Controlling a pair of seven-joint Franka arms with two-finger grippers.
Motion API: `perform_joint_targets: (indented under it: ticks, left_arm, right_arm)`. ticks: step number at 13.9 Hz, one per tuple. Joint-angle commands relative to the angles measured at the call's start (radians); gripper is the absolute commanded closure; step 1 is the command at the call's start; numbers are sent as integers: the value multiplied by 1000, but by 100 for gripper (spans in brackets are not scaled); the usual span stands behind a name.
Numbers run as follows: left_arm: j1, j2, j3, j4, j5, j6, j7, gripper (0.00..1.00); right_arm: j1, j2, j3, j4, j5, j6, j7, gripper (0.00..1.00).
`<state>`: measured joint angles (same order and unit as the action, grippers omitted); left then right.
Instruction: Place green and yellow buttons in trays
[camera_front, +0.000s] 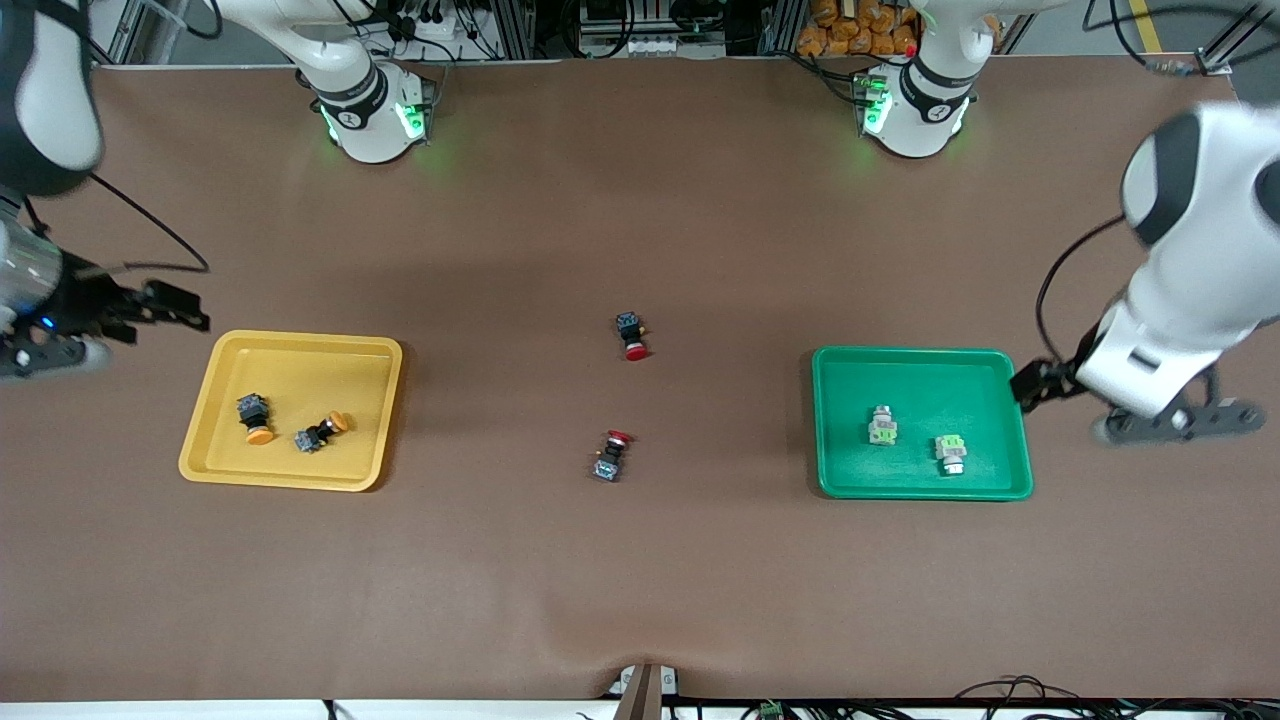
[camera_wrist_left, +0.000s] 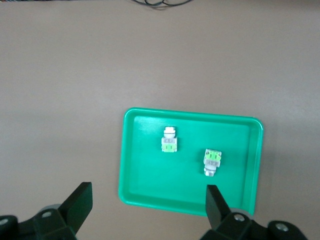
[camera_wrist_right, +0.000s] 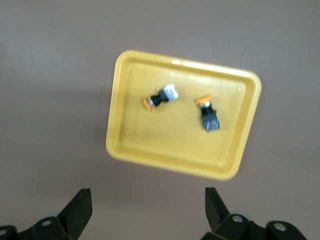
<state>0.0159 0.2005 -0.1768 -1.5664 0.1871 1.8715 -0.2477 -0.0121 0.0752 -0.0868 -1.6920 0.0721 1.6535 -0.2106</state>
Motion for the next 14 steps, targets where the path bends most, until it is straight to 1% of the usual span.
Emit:
perform_joint_targets:
  ticks: [1, 2, 3, 5, 8, 10, 12, 14]
  left_arm:
    - [-10, -88, 28, -24, 5, -73, 31, 0]
    - [-23, -113, 42, -27, -4, -96, 60, 0]
    - [-39, -140, 69, -29, -39, -106, 80, 0]
    - [-62, -193, 120, -38, -106, -144, 128, 0]
    - [-62, -252, 141, -40, -153, -233, 173, 0]
    - [-60, -263, 164, -31, -153, -239, 206, 0]
    - [-60, -266, 190, -26, -153, -239, 251, 0]
    - [-56, -270, 195, -26, -153, -262, 289, 0]
  right_arm:
    - [-8, -21, 9, 93, -20, -154, 104, 0]
    - [-5, -59, 13, 85, -18, -175, 149, 0]
    - [0, -80, 16, 74, -18, -182, 175, 0]
    - [0, -83, 18, 84, -18, -182, 172, 0]
    - [0, -86, 16, 115, -23, -195, 163, 0]
    - [1, -81, 28, 172, -73, -224, 163, 0]
    - [1, -83, 30, 178, -78, -245, 165, 0]
    - [1, -80, 30, 181, -80, -244, 163, 0]
